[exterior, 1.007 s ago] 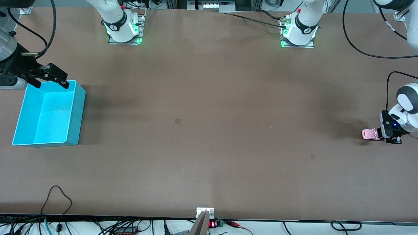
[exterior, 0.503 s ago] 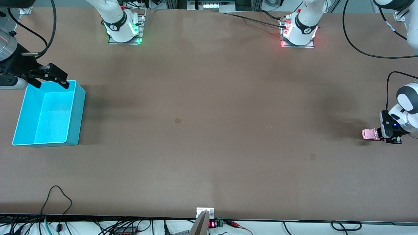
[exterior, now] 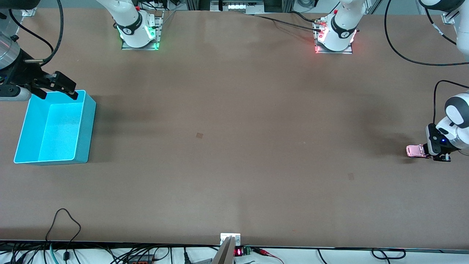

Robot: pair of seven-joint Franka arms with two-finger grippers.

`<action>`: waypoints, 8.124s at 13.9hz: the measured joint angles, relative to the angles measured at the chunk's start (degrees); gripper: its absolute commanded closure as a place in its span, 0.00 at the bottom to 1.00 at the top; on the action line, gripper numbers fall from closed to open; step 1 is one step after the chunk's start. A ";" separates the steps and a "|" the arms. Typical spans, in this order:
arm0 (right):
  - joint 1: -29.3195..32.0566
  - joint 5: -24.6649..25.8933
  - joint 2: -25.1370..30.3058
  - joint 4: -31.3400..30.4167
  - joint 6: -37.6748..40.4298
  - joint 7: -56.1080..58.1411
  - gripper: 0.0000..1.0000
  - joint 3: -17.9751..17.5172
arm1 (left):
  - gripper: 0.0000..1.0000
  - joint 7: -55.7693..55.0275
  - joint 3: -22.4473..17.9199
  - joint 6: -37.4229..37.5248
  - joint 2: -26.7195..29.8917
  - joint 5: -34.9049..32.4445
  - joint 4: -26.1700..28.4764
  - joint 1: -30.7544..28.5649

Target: Wind and store pink jeep toy

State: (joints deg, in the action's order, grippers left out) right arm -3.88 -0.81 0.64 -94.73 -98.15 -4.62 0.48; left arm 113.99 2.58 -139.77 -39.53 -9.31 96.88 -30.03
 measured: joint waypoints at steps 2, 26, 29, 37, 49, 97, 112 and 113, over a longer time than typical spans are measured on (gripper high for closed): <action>0.00 0.00 0.00 -0.04 -0.02 0.00 0.00 0.00 | 0.89 0.00 0.00 0.00 0.00 0.00 0.00 0.00; -0.01 0.00 -0.02 -0.32 -0.10 0.00 0.00 0.00 | 0.00 3.52 0.44 2.29 -2.35 -0.01 -1.60 -0.83; -0.01 0.00 -0.02 -0.35 -0.11 0.00 0.00 0.00 | 0.00 4.03 0.42 2.55 -4.51 -0.01 -1.50 -1.31; -0.01 0.00 -0.02 -0.36 -0.11 0.00 0.00 0.00 | 0.00 1.19 0.65 10.38 -2.63 -0.01 -1.60 -1.39; -0.01 0.00 -0.02 -0.36 -0.11 0.00 0.00 0.00 | 0.00 -3.57 4.76 13.68 4.79 -0.01 -1.91 -1.33; 2.96 0.01 -13.07 -1.73 1.12 48.27 0.00 0.42 | 0.00 -109.22 -4.20 46.70 36.84 11.67 -2.32 28.00; 6.09 0.05 -25.66 -16.01 -32.35 94.77 0.00 0.53 | 0.00 -109.23 0.80 46.65 37.55 9.28 -3.39 29.02; 6.09 0.05 -25.70 -17.36 -34.29 94.91 0.00 0.53 | 0.00 -109.23 0.80 46.65 37.55 9.28 -3.39 29.02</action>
State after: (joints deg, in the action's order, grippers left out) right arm 2.21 -0.77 -25.06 -112.09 -132.44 90.28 1.01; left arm 4.76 3.38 -93.12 -1.98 -0.03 93.49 -1.01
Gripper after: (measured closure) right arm 0.000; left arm 0.000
